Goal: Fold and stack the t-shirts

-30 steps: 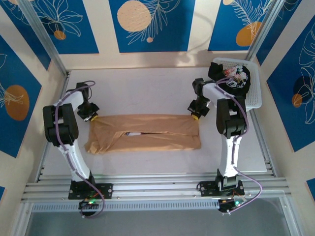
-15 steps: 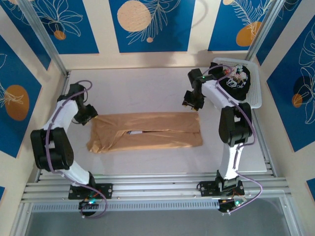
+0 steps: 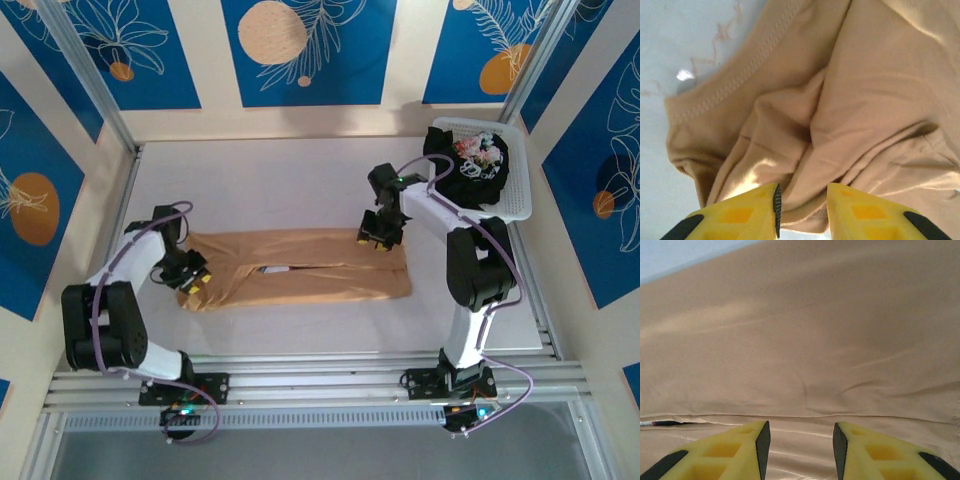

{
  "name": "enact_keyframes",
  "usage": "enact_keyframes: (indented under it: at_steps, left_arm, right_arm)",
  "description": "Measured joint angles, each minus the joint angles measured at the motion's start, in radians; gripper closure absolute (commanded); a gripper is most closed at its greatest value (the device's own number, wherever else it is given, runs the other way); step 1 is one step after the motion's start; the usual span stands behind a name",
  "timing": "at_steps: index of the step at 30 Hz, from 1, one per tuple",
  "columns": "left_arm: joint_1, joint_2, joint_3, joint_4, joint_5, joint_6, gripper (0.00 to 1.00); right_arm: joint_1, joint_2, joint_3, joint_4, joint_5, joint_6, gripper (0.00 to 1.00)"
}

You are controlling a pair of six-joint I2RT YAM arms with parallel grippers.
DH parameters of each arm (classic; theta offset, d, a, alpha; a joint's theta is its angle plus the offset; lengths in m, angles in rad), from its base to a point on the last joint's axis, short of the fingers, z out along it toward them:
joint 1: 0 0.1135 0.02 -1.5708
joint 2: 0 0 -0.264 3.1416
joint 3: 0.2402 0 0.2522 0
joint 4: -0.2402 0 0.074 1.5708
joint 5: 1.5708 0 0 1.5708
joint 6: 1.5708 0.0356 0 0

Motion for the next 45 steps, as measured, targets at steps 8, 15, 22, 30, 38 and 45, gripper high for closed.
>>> enact_keyframes:
  at_steps: [8, 15, 22, 30, 38, 45]
  left_arm:
    - [-0.211, -0.151, -0.098, 0.017, 0.09, -0.288, 0.8]
    - [-0.266, -0.065, -0.122, 0.089, 0.062, -0.436, 0.83]
    - [-0.197, 0.132, -0.02, 0.106, -0.051, -0.386, 0.86]
    - [-0.108, 0.167, 0.032, 0.09, -0.149, -0.264, 0.87]
    - [-0.122, 0.173, 0.069, 0.033, -0.216, -0.206, 0.78]
    - [-0.223, -0.03, 0.158, -0.018, -0.221, -0.223, 0.75]
  right_arm:
    - [-0.096, 0.1, 0.121, -0.044, 0.023, -0.053, 0.68]
    - [-0.111, 0.249, 0.221, -0.1, 0.067, -0.086, 0.7]
    - [-0.111, 0.286, 0.222, -0.175, 0.104, -0.085, 0.74]
    - [-0.105, 0.275, 0.179, -0.204, 0.117, -0.074, 0.75]
    - [-0.089, 0.257, 0.153, -0.211, 0.136, -0.056, 0.75]
    - [-0.089, 0.243, 0.13, -0.21, 0.137, -0.048, 0.75]
